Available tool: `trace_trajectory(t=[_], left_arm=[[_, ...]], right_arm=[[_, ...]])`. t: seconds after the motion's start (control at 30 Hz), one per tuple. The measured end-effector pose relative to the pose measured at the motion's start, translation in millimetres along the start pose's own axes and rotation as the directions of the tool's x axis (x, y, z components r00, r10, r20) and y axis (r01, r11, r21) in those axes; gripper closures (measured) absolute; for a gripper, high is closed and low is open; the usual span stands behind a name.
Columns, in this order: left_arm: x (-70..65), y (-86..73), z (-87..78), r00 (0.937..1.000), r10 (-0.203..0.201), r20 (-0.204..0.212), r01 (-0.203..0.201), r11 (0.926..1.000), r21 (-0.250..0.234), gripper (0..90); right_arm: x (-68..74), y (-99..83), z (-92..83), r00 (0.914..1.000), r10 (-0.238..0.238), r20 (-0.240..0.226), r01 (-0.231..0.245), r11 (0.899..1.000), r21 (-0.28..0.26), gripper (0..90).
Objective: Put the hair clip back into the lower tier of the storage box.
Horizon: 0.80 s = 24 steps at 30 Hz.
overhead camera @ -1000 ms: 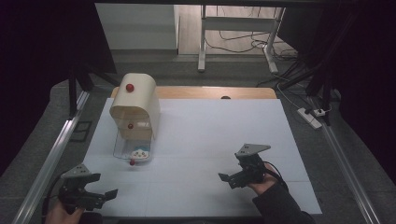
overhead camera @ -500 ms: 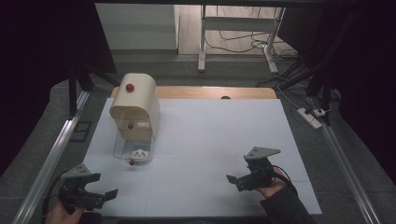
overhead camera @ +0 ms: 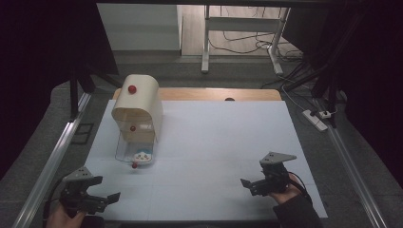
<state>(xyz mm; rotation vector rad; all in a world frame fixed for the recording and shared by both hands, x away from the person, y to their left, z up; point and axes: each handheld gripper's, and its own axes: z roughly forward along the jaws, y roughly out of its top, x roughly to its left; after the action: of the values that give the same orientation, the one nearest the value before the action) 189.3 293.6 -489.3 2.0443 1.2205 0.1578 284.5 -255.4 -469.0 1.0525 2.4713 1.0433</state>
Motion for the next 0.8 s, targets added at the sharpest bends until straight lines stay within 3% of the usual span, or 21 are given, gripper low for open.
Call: trace_trajectory(t=[0.43,0.8], left_arm=[[-0.4,0.0,-0.1,1.0000,0.002,-0.003,-0.002,1.0000,0.000,0.8],[-0.9,0.0,-0.3,1.0000,0.005,-0.002,-0.005,1.0000,-0.002,0.8]], right_arm=[[-12.6,-16.6,-13.5,0.9977,0.054,0.042,-0.054,0.999,-0.001,0.0],[-17.3,-26.6,-22.8,0.9953,0.090,0.035,-0.090,0.996,0.001,0.0]])
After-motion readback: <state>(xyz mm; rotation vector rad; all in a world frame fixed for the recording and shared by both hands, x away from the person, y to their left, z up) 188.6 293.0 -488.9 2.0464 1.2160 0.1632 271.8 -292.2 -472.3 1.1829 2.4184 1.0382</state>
